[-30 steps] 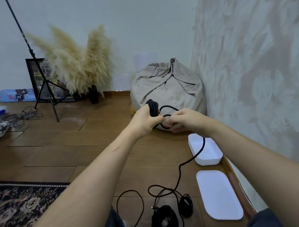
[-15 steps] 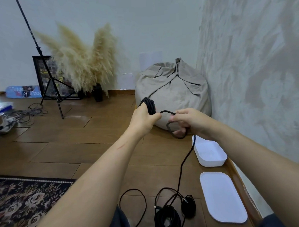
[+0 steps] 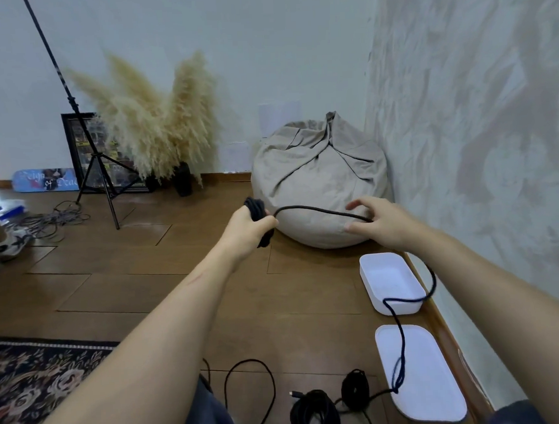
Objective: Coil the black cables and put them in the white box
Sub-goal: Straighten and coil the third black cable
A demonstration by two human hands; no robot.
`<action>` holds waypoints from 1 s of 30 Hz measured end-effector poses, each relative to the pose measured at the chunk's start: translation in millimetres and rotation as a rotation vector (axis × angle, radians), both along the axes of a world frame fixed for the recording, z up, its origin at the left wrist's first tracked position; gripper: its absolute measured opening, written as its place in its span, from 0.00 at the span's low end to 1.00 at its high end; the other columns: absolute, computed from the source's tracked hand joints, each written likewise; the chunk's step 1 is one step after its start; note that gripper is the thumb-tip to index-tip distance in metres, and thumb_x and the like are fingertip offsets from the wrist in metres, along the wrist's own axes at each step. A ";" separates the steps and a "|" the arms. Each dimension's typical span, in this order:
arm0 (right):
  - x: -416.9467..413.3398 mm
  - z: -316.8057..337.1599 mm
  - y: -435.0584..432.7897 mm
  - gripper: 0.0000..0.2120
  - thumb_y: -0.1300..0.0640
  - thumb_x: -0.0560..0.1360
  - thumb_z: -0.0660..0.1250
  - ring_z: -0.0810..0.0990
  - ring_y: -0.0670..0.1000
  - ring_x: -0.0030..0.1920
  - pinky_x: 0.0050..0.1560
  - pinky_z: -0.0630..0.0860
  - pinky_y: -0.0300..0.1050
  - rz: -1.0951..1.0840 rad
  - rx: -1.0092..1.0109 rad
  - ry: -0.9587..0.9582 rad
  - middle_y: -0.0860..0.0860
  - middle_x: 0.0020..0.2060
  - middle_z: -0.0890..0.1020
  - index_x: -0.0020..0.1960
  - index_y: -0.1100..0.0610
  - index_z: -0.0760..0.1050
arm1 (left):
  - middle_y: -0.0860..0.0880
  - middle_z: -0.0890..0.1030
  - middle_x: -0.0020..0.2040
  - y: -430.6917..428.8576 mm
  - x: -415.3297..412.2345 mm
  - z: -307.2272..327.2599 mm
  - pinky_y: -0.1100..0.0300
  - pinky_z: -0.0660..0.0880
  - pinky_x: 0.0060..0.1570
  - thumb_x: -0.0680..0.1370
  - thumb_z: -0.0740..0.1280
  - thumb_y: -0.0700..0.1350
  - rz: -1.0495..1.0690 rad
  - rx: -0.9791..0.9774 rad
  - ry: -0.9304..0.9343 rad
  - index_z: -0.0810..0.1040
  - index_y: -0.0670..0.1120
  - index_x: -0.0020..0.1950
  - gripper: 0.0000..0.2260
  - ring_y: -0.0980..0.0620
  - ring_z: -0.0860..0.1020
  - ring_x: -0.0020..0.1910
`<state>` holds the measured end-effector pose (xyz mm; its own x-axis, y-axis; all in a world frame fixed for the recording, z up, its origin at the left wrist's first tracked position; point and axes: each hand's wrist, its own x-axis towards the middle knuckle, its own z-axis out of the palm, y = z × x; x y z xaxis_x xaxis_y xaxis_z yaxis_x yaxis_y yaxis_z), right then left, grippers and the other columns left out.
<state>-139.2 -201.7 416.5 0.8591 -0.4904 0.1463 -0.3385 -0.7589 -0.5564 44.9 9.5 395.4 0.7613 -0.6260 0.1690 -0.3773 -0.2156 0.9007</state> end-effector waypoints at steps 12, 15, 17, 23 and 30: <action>11.0 19.5 44.0 0.09 0.54 0.82 0.64 0.76 0.47 0.35 0.44 0.74 0.48 0.358 0.010 -0.117 0.46 0.30 0.79 0.49 0.52 0.82 | 0.48 0.78 0.41 -23.0 -39.7 4.9 0.63 0.69 0.39 0.84 0.64 0.49 -0.382 -0.110 0.150 0.76 0.44 0.50 0.09 0.56 0.76 0.37; 7.1 28.8 51.3 0.09 0.57 0.82 0.63 0.76 0.53 0.35 0.42 0.72 0.46 0.436 0.041 -0.117 0.52 0.31 0.79 0.48 0.54 0.81 | 0.55 0.81 0.37 -23.6 -44.6 9.5 0.70 0.71 0.35 0.86 0.61 0.48 -0.392 -0.126 0.161 0.77 0.45 0.50 0.10 0.62 0.77 0.34; 6.6 33.8 54.8 0.09 0.58 0.81 0.64 0.74 0.52 0.34 0.40 0.70 0.43 0.458 0.071 -0.141 0.54 0.32 0.78 0.45 0.54 0.80 | 0.57 0.81 0.36 -25.6 -47.0 10.9 0.71 0.71 0.35 0.86 0.60 0.49 -0.378 -0.147 0.152 0.77 0.48 0.49 0.10 0.62 0.77 0.34; 8.6 48.7 64.5 0.13 0.63 0.81 0.61 0.73 0.40 0.31 0.39 0.68 0.33 0.441 0.063 -0.051 0.43 0.29 0.78 0.40 0.59 0.78 | 0.48 0.82 0.42 -27.7 -47.7 14.7 0.69 0.74 0.42 0.86 0.57 0.57 -0.274 -0.149 0.176 0.76 0.42 0.49 0.20 0.55 0.79 0.41; -0.3 68.2 50.9 0.05 0.57 0.76 0.73 0.76 0.42 0.33 0.38 0.68 0.33 0.392 0.152 -0.210 0.49 0.30 0.80 0.43 0.57 0.84 | 0.44 0.80 0.40 -31.1 -70.9 32.0 0.53 0.75 0.56 0.86 0.47 0.60 -0.387 -0.144 0.359 0.80 0.41 0.51 0.30 0.48 0.79 0.42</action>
